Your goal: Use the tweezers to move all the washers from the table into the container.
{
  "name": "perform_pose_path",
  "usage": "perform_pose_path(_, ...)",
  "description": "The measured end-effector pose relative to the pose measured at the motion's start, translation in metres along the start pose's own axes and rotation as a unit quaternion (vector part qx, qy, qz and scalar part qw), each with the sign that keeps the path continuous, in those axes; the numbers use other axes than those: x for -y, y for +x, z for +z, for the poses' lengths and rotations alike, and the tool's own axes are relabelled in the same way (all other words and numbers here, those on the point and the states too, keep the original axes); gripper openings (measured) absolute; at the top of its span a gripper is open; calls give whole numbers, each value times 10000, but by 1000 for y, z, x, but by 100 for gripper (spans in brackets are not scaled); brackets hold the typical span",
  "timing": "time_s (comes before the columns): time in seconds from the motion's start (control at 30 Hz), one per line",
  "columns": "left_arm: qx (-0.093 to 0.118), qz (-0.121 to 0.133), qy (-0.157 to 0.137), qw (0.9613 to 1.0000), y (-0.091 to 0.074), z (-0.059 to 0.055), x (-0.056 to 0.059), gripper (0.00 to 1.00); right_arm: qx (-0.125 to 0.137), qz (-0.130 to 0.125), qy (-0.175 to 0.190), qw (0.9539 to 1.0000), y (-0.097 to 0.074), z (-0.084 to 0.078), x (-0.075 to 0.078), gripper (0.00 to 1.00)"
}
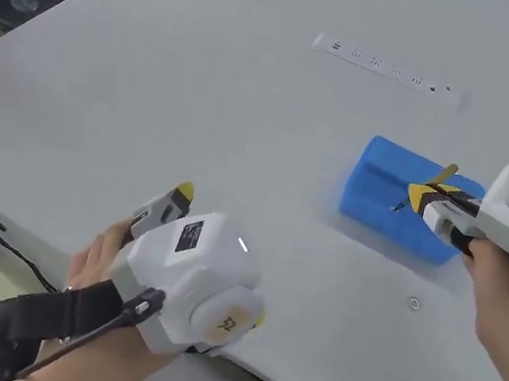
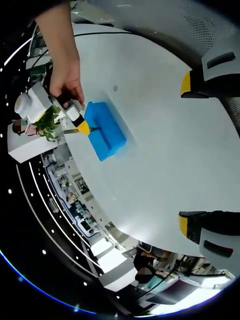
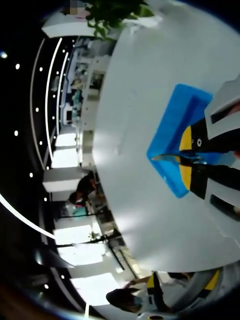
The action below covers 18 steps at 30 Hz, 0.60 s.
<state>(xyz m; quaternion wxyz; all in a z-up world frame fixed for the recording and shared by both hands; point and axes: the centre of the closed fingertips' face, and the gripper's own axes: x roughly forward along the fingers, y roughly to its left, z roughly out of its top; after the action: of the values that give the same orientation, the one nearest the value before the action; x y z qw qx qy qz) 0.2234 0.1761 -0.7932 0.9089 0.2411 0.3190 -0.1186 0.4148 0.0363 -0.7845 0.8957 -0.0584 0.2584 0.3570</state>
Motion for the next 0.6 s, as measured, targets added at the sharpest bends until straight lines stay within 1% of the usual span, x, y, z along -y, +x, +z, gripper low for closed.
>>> perform_pose_path(0.1,-6,2,-4,10000,0,0,0,96,-80,3,-22,10000,5,-3,-1,4)
perform_pose_path(0.13,-7,4,-10,10000,0,0,0,96,-88,-4,-25,10000,6,-4,3,4)
perform_pose_path(0.2,-8,10,-11,10000,0,0,-1,95,-101,2,-33,9999,7,-5,4,4)
perform_pose_path(0.27,-38,-8,-16,10000,1,-1,0,95,-152,-29,-144,9998,9,-6,5,4)
perform_pose_path(0.43,-107,-21,44,9999,2,-3,1,95,-184,16,-308,9994,15,-9,2,4)
perform_pose_path(0.57,-139,-31,78,9999,3,-4,2,95,-255,36,-350,9991,20,-17,4,4)
perform_pose_path(0.6,-144,-30,79,9999,3,-4,2,95,-129,34,-306,9994,20,-13,4,4)
